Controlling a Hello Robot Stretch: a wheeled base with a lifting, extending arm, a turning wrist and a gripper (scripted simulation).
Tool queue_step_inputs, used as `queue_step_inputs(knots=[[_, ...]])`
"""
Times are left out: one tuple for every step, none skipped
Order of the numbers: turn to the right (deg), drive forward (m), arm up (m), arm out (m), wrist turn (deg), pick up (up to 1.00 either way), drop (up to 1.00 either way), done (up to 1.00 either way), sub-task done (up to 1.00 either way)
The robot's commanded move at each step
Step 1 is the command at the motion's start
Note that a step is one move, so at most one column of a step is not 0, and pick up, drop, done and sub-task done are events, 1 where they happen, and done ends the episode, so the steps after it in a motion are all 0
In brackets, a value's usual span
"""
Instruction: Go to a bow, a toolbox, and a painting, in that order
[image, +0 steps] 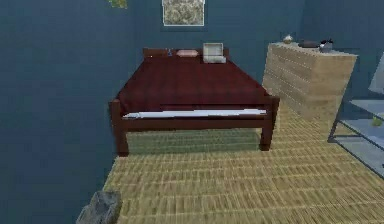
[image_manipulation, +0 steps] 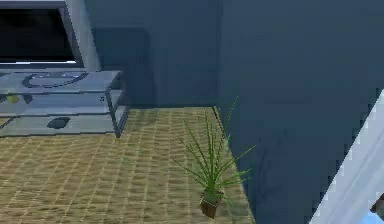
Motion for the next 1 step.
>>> queue_step_inputs(knots=[[-33.0, 0.0, 0.0, 0.0, 0.0, 0.0, 0.0, 0.0, 0.0]])
